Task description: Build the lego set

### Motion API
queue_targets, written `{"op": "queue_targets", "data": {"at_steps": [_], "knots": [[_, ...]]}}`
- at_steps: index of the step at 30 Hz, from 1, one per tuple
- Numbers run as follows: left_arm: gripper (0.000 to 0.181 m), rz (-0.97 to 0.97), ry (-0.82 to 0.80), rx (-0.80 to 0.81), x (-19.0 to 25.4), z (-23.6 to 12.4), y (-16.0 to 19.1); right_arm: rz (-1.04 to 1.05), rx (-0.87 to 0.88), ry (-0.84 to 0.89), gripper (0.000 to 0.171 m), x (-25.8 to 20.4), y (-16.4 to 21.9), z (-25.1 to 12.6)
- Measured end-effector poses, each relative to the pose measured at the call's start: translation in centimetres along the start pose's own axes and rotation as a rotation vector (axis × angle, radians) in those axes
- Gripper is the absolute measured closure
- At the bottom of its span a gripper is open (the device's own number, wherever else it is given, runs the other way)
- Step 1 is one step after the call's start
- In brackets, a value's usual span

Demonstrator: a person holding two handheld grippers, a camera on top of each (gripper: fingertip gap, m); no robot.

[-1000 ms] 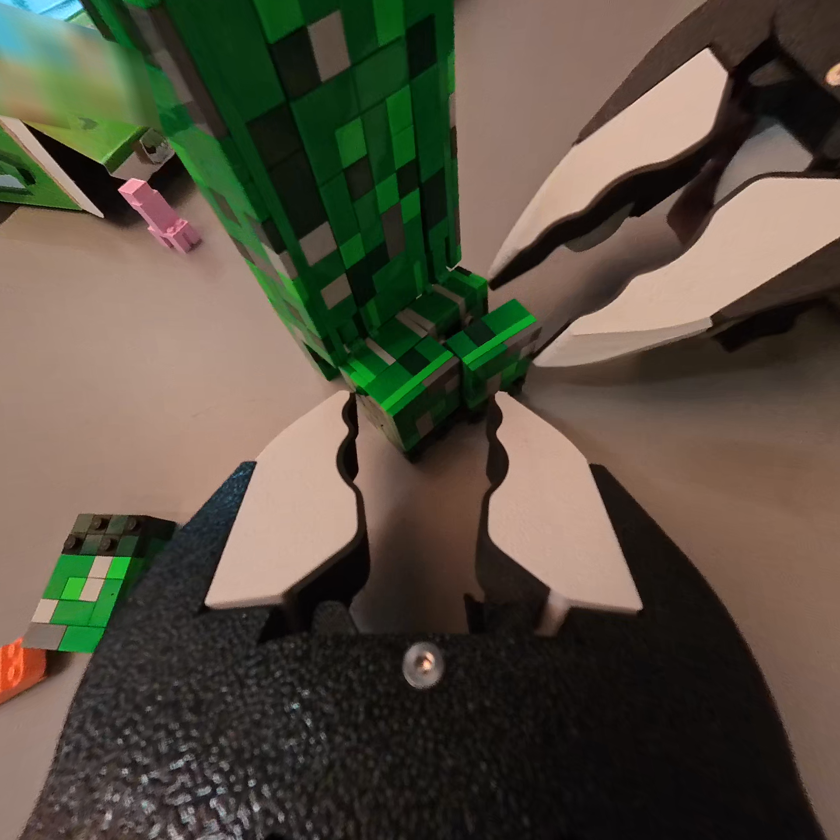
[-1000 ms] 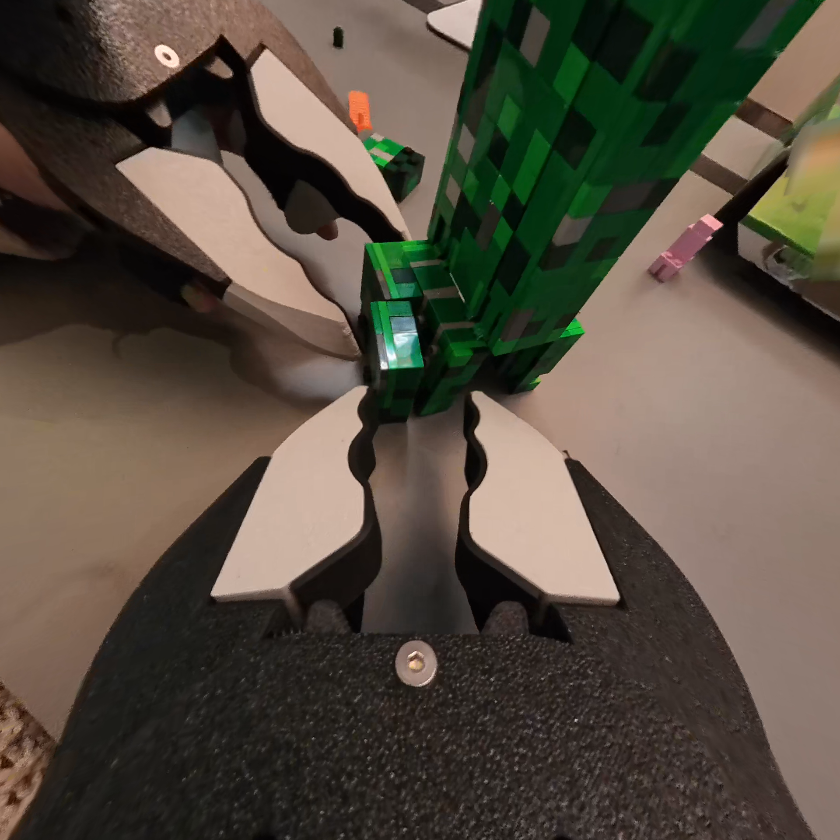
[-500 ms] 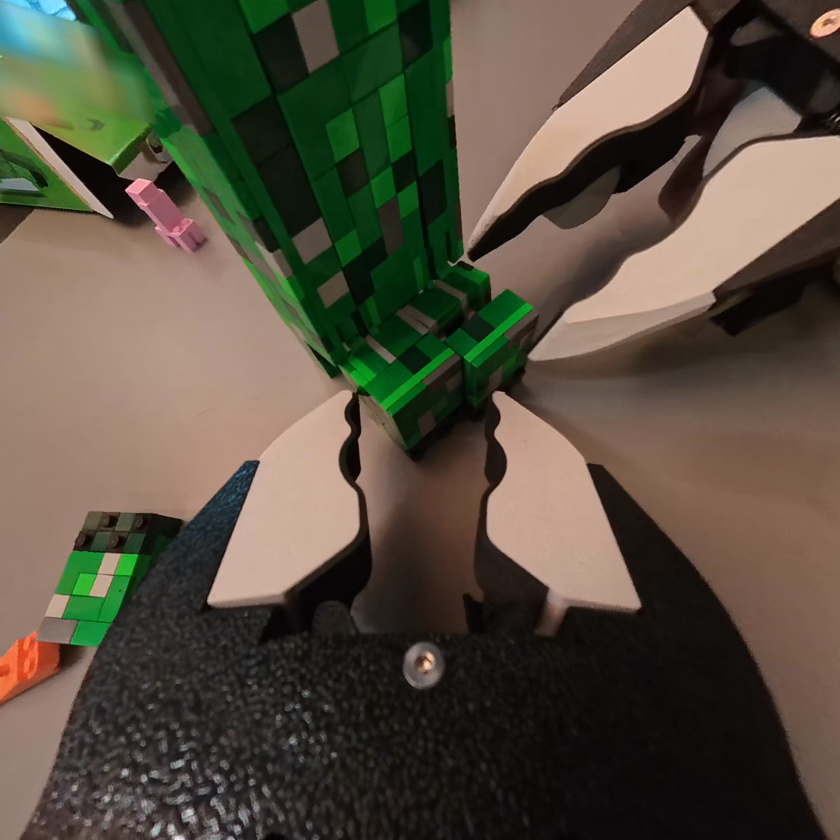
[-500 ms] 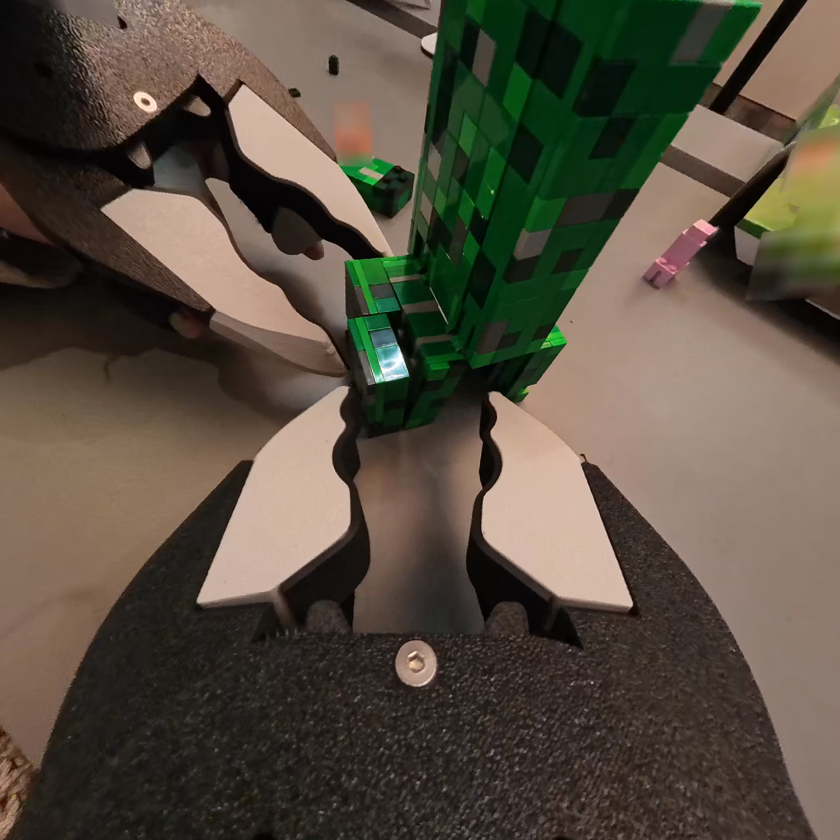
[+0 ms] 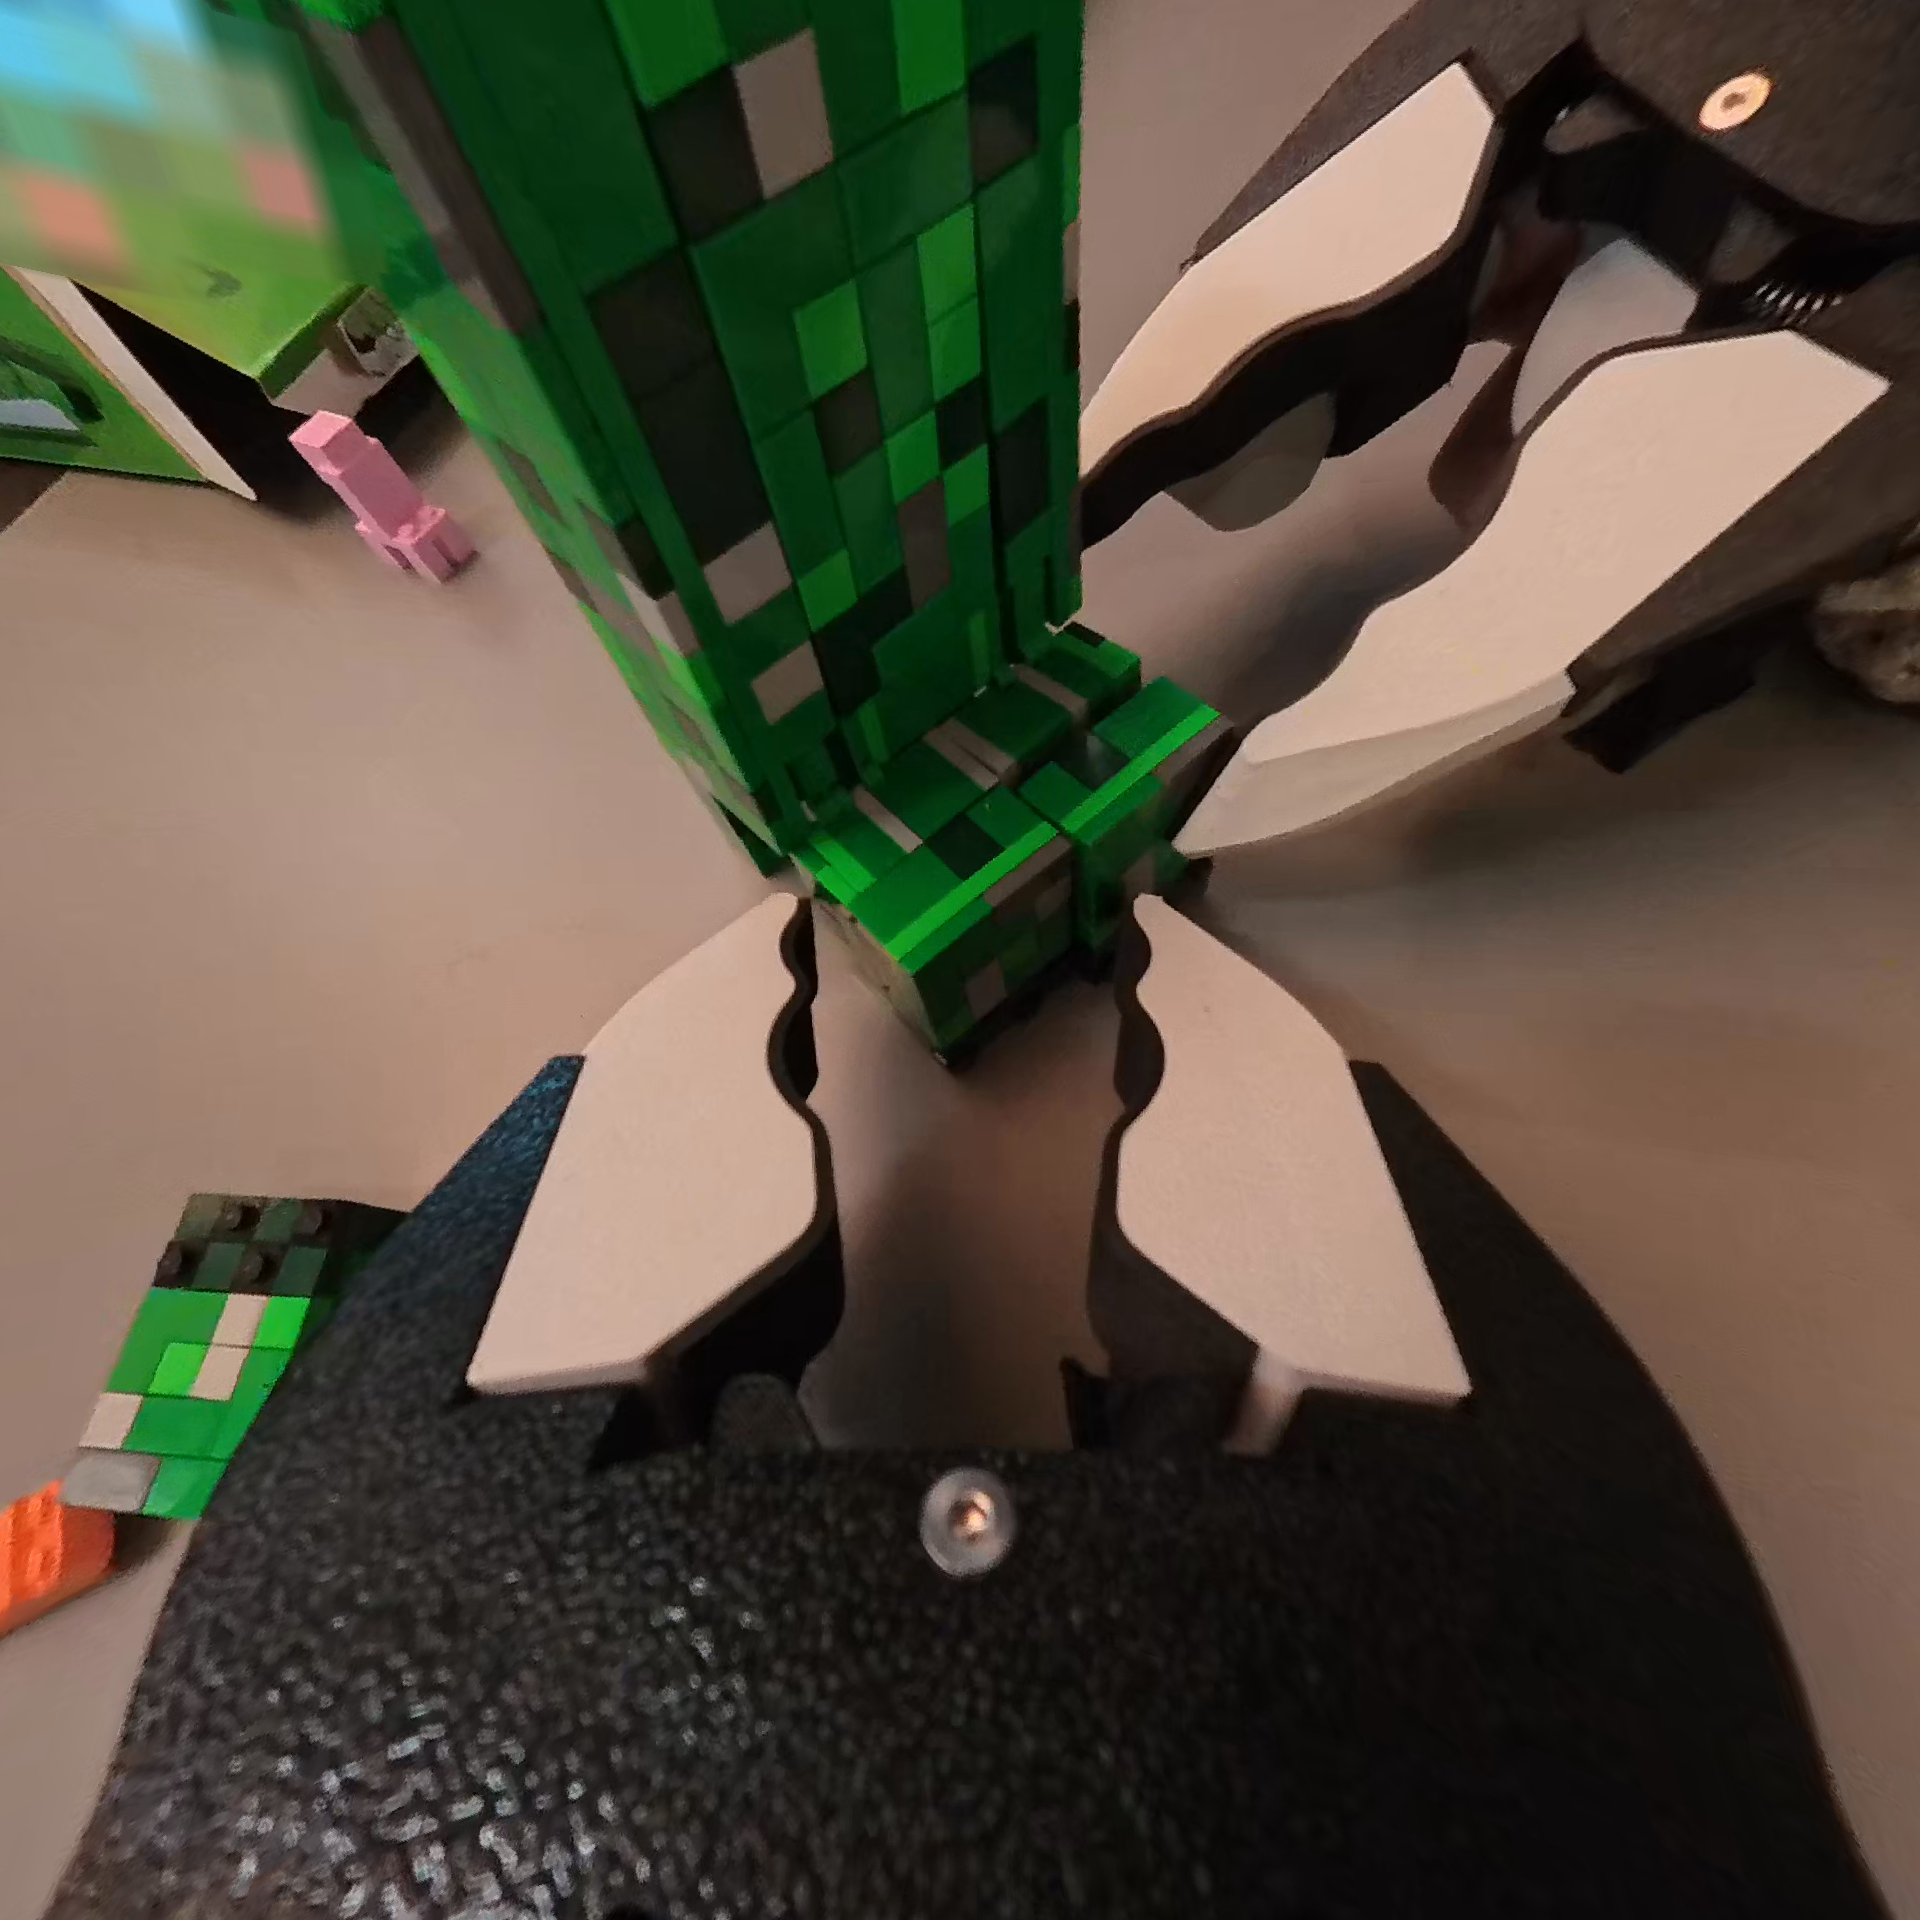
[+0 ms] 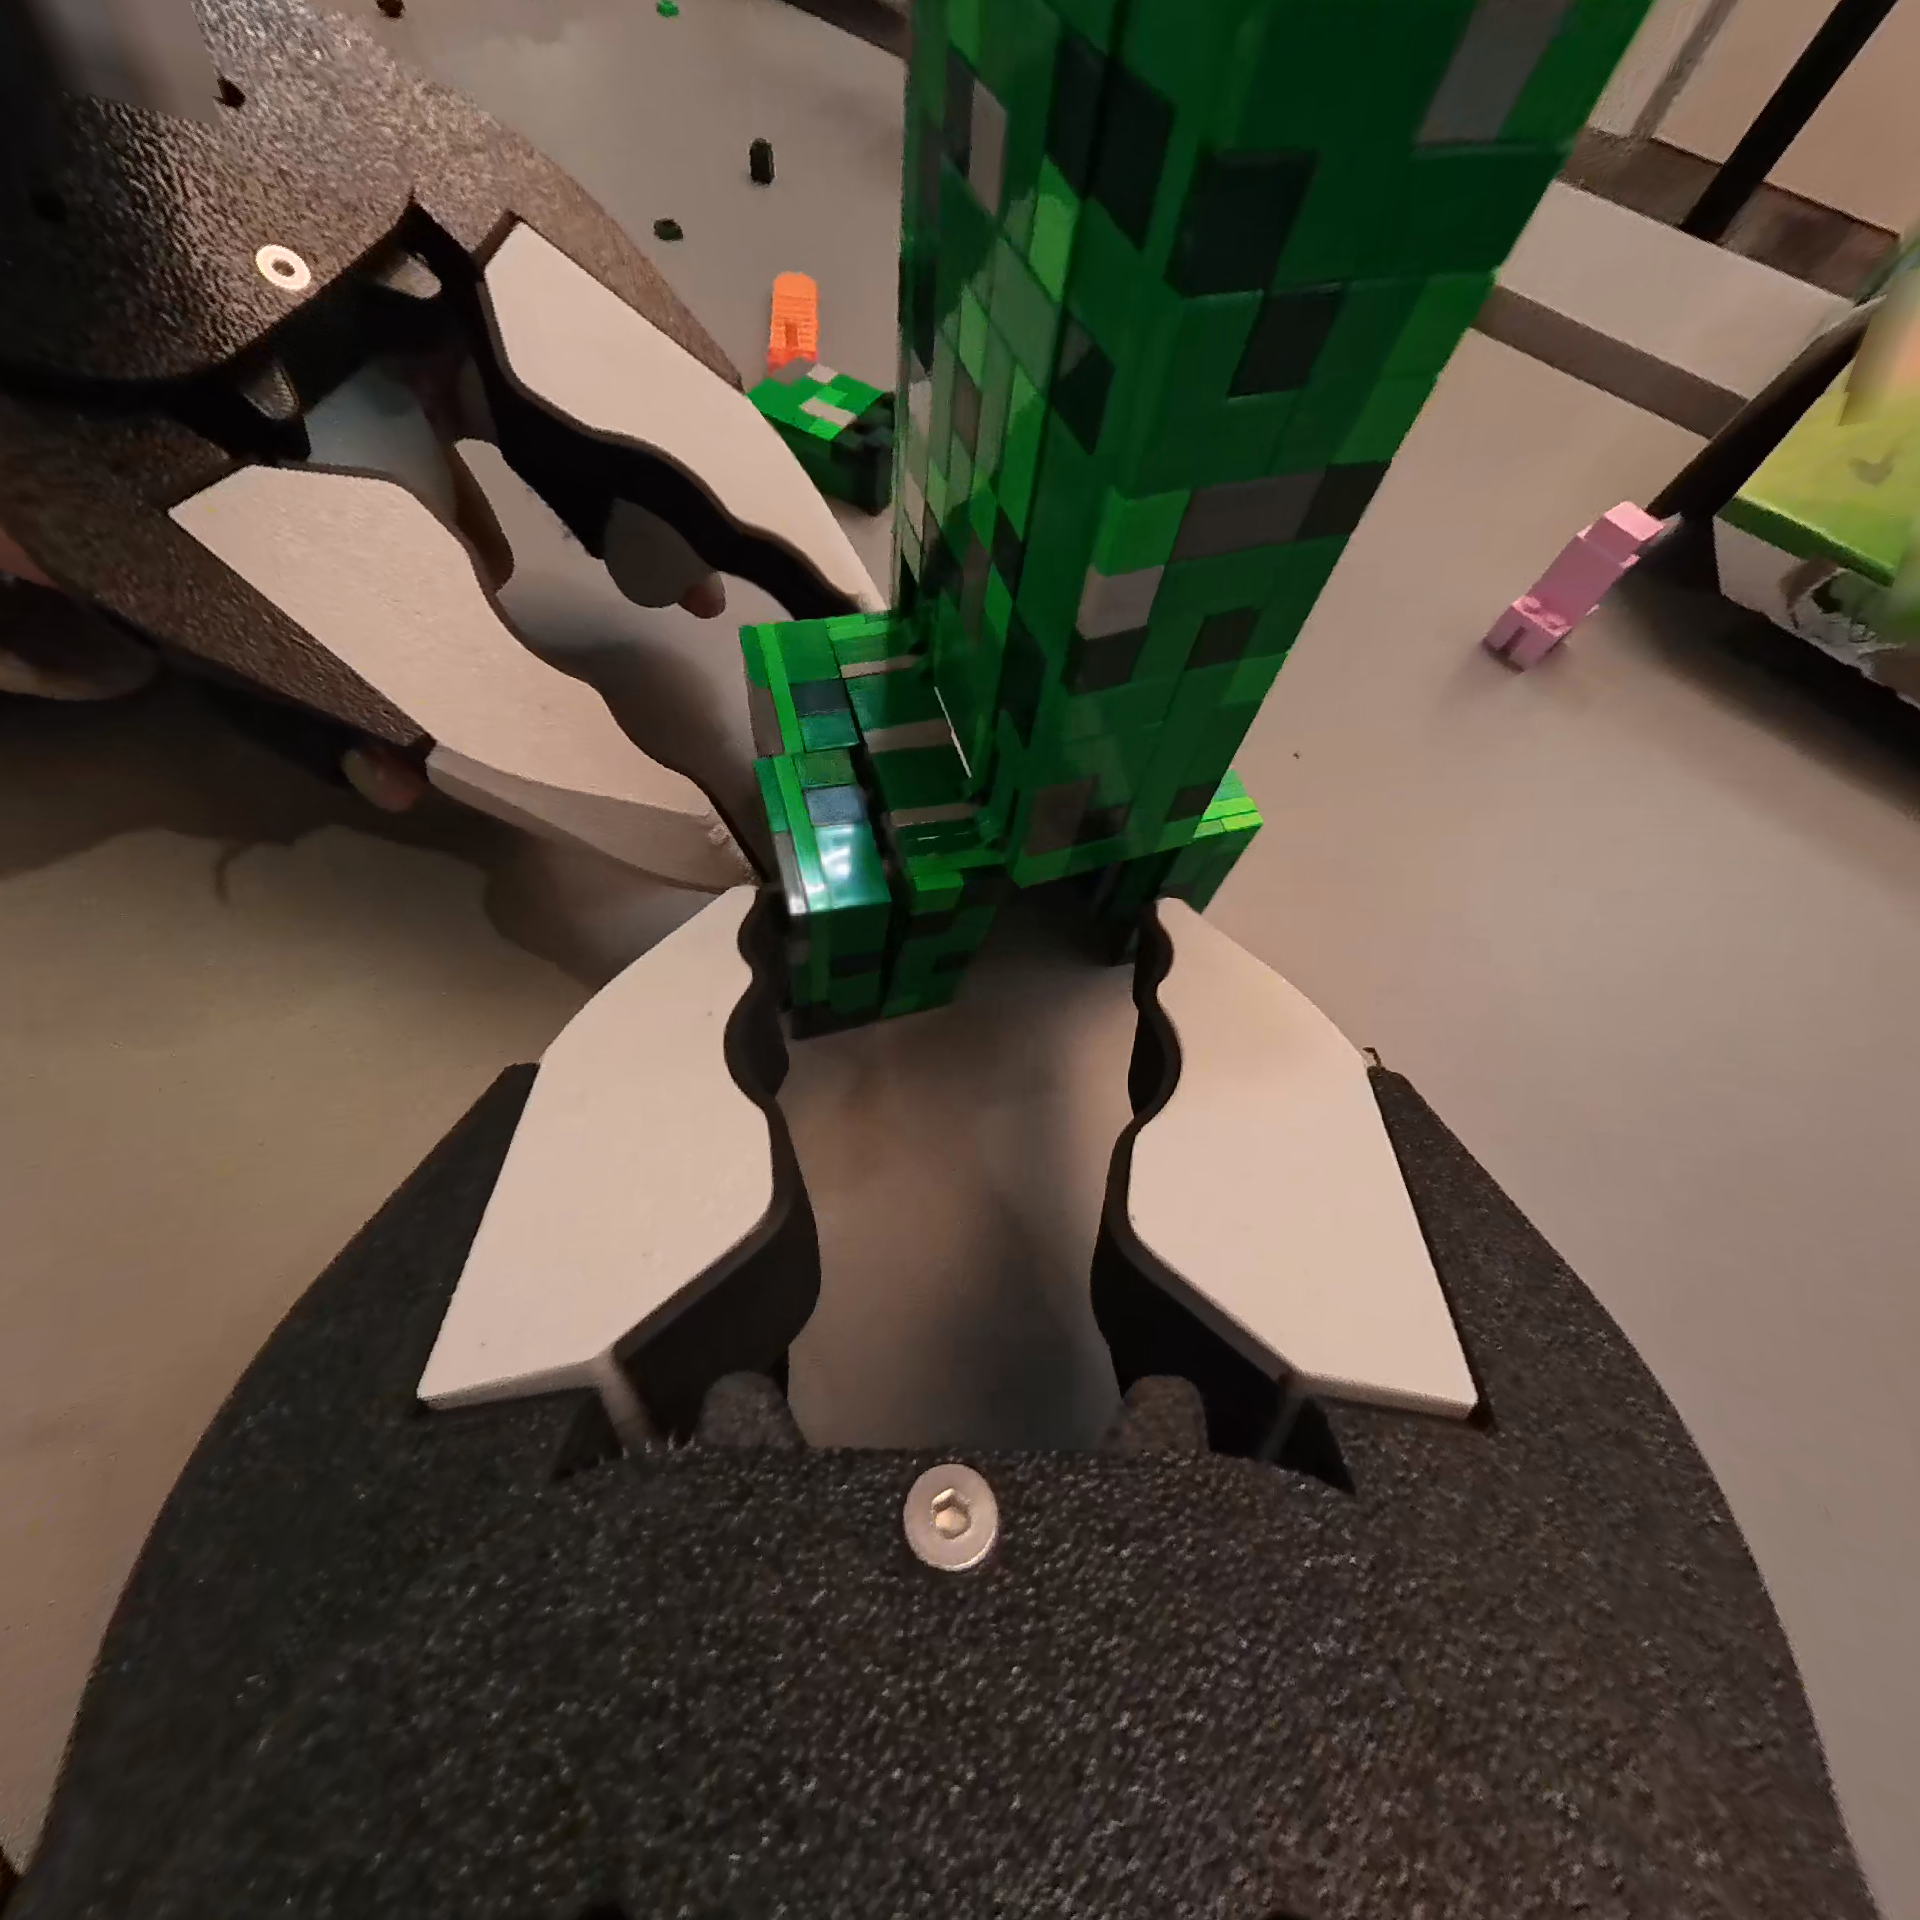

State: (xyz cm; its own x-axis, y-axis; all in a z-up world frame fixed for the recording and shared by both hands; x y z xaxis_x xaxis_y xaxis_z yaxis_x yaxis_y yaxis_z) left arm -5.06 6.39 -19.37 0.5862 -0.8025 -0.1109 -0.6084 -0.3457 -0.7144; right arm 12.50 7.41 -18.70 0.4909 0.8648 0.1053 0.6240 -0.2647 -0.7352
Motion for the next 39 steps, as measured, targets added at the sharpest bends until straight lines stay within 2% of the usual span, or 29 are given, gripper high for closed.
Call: {"op": "queue_targets", "data": {"at_steps": [2, 7, 14, 21, 34, 39], "knots": [[0.127, 0.002, -0.002, 0.008, 0.0, 0.0, -0.1, -0.004, 0.007, -0.003, 0.110, -0.1, 0.0, -0.1], [0.130, 0.015, 0.060, 0.002, -0.1, -0.3, 0.2, -0.028, 0.025, -0.079, 0.129, -0.6, 0.5, -0.8], [0.124, 0.080, 0.231, -0.005, -1.4, 0.0, 0.4, 0.050, -0.033, -0.224, 0.118, 0.5, 0.3, 0.1], [0.125, 0.087, 0.375, 0.001, -2.6, 0.8, -0.1, 0.059, -0.043, -0.269, 0.122, 1.1, -0.1, 0.8], [0.130, 0.150, 0.396, -0.023, -3.6, 2.1, -0.6, 0.028, -0.069, -0.264, 0.132, 1.4, -0.2, 1.1], [0.122, 0.230, 0.391, -0.083, -3.1, 2.7, -0.7, 0.005, -0.067, -0.281, 0.133, 1.5, -0.1, 1.0]]}}
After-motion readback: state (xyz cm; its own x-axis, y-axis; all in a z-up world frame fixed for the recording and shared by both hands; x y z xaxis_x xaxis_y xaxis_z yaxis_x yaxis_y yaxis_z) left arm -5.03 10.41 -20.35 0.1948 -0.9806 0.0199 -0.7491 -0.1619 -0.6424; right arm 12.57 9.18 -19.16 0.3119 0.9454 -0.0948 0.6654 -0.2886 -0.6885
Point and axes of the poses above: each gripper's, where its closed fingertips meet, z out along the fingers, y out of its underside, x = y × z across the jaws, the point moved 10 cm from there along -z, back along the fingers, and after that the axes turned 13 degrees about -x, right-handed, at the moved point
